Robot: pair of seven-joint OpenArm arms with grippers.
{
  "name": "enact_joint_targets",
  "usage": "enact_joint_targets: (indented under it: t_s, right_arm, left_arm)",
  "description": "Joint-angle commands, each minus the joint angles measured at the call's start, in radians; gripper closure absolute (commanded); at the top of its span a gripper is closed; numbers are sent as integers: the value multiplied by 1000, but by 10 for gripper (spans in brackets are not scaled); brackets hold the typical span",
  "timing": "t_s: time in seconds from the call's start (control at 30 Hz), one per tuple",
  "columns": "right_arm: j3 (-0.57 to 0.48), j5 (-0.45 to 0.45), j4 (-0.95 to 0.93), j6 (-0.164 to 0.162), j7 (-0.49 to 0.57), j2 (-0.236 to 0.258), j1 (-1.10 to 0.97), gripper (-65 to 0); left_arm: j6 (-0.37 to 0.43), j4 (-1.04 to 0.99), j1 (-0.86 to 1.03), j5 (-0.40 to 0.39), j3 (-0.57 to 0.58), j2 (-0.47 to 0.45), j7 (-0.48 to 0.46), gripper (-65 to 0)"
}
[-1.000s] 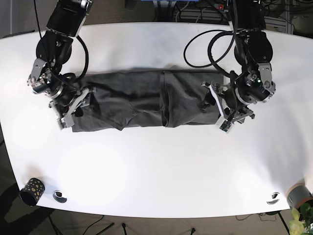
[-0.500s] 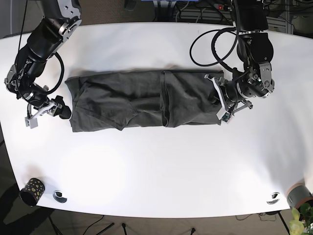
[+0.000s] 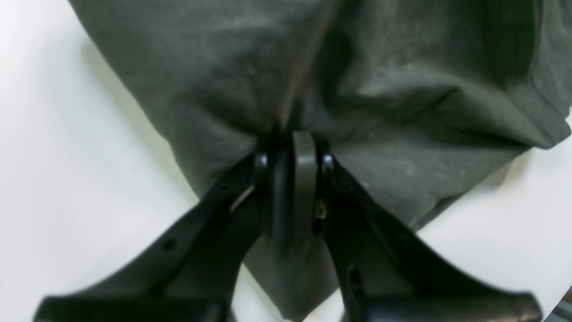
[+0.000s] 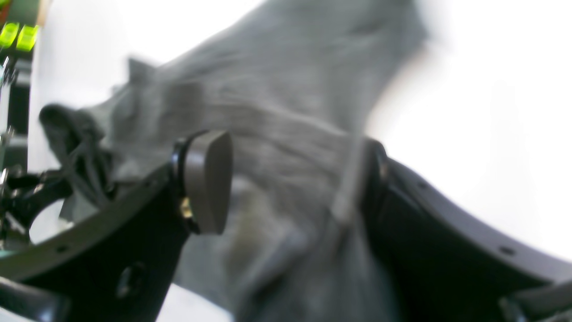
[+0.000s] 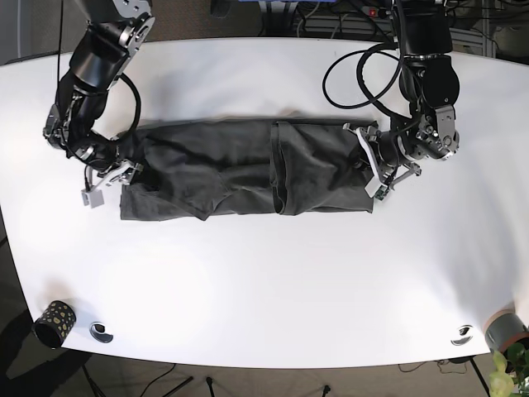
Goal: Fold the T-shirt properly
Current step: 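Regrasp both ends of the folded grey strip with both grippers, then lift both strip ends and bring them together, folding the strip again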
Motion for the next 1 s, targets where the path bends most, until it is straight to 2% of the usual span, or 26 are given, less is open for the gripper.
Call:
enact_joint_targets:
  t_s: [0.0, 0.1, 0.17, 0.23, 0.33, 0.53, 0.7, 0.8, 0.97]
  right_arm:
    - [-10, -21, 49, -1, -13, -14, -1, -373]
    - [-14, -21, 86, -1, -12, -40, -7, -368]
    - [-14, -21, 95, -1, 2, -43, -7, -325]
    - [-17, -21, 95, -1, 21, -42, -5, -179]
    - [-17, -21, 95, -1, 21, -37, 6, 0]
    - [-17, -22, 224, -1, 21, -1, -34, 0]
    - [-17, -15, 437, -1, 16, 33, -96, 0]
    - [-19, -13, 544, -1, 10, 36, -128, 0]
    - [-34, -12, 693, -1, -59, 29, -140, 0]
  left_arm:
    - [-1, 17, -14, -4, -2, -5, -2, -49]
    - [-1, 17, -14, -2, -2, -5, -2, -49]
    - [-1, 14, -14, -2, -2, -5, -2, -49]
    - [-1, 9, -16, -1, 0, -2, -2, -49]
    - [-1, 0, -16, -1, 2, 1, -3, -49]
    - [-1, -121, -28, -1, 3, 40, -17, -49]
    - [-1, -232, -66, -1, 5, 70, -39, -49]
    - [-1, -270, -89, -1, 5, 107, -39, -49]
    - [-1, -305, -102, -1, 6, 146, -39, -49]
